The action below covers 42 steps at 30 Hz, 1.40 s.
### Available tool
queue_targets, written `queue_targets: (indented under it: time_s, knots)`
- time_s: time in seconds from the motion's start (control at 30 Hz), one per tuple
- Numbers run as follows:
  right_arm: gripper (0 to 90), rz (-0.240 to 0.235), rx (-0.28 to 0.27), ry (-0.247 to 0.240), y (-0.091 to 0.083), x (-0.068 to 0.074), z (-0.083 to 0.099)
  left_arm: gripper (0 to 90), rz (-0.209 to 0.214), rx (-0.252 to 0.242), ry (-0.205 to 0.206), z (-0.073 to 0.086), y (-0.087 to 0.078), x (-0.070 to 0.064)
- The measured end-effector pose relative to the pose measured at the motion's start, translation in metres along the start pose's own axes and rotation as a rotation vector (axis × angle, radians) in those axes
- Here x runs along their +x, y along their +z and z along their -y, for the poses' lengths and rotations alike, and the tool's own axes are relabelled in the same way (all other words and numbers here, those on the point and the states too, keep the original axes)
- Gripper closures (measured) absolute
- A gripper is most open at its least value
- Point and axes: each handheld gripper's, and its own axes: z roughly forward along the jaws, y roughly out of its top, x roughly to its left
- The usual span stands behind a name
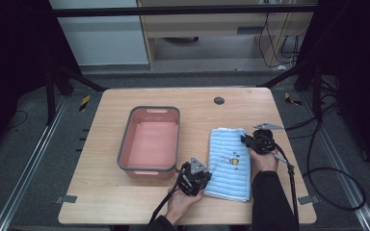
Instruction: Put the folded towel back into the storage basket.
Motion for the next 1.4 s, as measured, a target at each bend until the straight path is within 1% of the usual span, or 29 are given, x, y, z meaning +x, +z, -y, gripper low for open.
queue_targets:
  time_s: [0.03,0.1,0.13,0.2,0.23,0.27,0.33,0.4,0.43,0.5,0.63,0.7,0.77,0.93,1.17,1.23,1.27,1.4]
  knots:
    - [81.4,0.002,-0.004,-0.010,-0.003,0.001,-0.002,87.0,0.003,-0.006,0.002,-0.001,-0.003,0.000]
    - [81.5,0.004,-0.020,-0.015,-0.009,0.003,-0.006,87.1,0.008,-0.019,0.004,-0.003,-0.008,-0.001]
    - [81.5,0.002,-0.029,-0.010,-0.012,0.005,-0.008,87.1,0.010,-0.025,0.007,-0.004,-0.010,-0.002]
    - [81.5,0.000,-0.049,-0.016,-0.018,0.007,-0.012,87.1,0.017,-0.039,0.010,-0.007,-0.017,-0.003]
    - [81.5,0.000,-0.049,-0.016,-0.018,0.007,-0.012,87.1,0.017,-0.039,0.010,-0.007,-0.017,-0.003]
    - [81.6,0.002,-0.061,-0.021,-0.023,0.011,-0.015,87.1,0.023,-0.052,0.012,-0.010,-0.023,-0.003]
    - [81.6,0.000,-0.074,-0.022,-0.027,0.013,-0.018,87.1,0.029,-0.065,0.012,-0.014,-0.029,-0.004]
    - [81.6,-0.002,-0.088,-0.021,-0.032,0.015,-0.021,87.1,0.031,-0.074,0.022,-0.017,-0.034,-0.005]
    - [81.6,-0.002,-0.088,-0.021,-0.032,0.015,-0.021,87.1,0.031,-0.074,0.022,-0.017,-0.034,-0.005]
    - [81.6,-0.001,-0.104,-0.024,-0.038,0.018,-0.026,87.1,0.036,-0.083,0.024,-0.019,-0.039,-0.006]
    - [81.6,0.004,-0.125,-0.038,-0.046,0.023,-0.033,87.1,0.033,-0.107,0.041,-0.027,-0.050,-0.008]
    - [81.6,0.006,-0.133,-0.042,-0.049,0.025,-0.035,87.1,0.033,-0.110,0.046,-0.028,-0.052,-0.008]
    - [81.6,0.008,-0.151,-0.045,-0.054,0.028,-0.041,87.1,0.026,-0.126,0.053,-0.032,-0.060,-0.008]
    - [81.6,0.006,-0.170,-0.061,-0.060,0.034,-0.048,87.1,0.020,-0.141,0.064,-0.037,-0.069,-0.008]
    - [81.6,0.009,-0.187,-0.073,-0.066,0.040,-0.057,87.1,0.019,-0.159,0.067,-0.042,-0.078,-0.005]
    - [81.6,0.009,-0.196,-0.081,-0.068,0.045,-0.063,87.1,0.010,-0.166,0.070,-0.044,-0.082,-0.003]
    - [81.6,0.009,-0.196,-0.081,-0.068,0.045,-0.063,87.1,0.010,-0.166,0.070,-0.044,-0.082,-0.003]
    - [81.7,0.006,-0.210,-0.093,-0.070,0.053,-0.074,87.1,0.005,-0.185,0.071,-0.048,-0.090,0.000]
